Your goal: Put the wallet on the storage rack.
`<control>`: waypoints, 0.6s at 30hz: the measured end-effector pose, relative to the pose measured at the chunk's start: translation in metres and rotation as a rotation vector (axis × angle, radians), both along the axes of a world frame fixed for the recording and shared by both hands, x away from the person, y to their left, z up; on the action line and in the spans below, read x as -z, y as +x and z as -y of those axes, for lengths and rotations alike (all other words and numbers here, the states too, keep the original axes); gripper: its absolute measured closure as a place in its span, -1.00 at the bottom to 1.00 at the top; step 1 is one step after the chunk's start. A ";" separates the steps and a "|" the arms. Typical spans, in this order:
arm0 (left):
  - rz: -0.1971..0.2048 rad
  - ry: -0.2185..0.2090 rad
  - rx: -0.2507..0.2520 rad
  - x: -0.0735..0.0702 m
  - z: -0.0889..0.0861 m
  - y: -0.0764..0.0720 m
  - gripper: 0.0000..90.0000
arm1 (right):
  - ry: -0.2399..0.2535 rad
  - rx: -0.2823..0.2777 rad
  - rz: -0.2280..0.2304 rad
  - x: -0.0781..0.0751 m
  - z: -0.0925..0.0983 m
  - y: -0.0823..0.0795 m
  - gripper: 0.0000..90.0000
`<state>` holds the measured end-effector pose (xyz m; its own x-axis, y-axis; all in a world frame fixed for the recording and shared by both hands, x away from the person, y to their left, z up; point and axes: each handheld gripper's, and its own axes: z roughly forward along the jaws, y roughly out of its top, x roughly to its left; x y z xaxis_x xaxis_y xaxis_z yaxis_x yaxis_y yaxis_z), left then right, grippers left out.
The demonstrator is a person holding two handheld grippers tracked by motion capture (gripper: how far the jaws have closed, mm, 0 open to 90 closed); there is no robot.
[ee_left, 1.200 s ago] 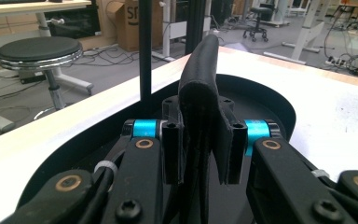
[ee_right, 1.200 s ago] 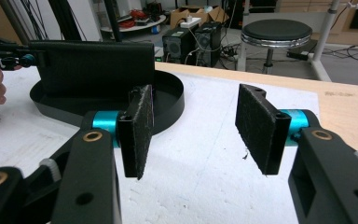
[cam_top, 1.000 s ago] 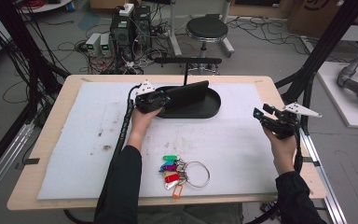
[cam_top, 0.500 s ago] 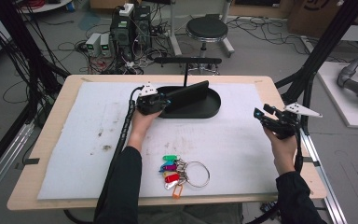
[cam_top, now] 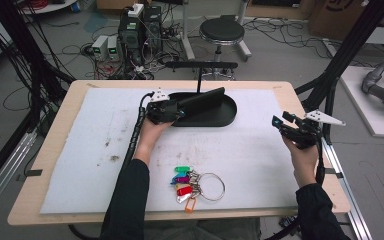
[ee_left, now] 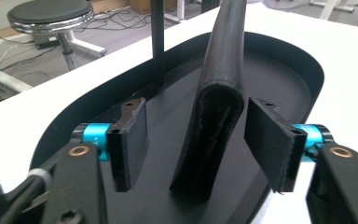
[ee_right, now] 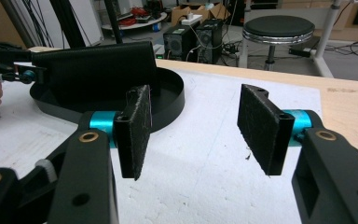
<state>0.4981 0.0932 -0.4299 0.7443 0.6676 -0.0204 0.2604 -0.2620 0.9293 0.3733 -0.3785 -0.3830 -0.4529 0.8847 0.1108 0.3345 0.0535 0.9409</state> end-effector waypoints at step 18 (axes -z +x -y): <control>0.040 -0.005 0.045 -0.051 -0.016 -0.061 -0.34 | -0.004 0.005 -0.005 0.000 0.000 -0.001 -0.04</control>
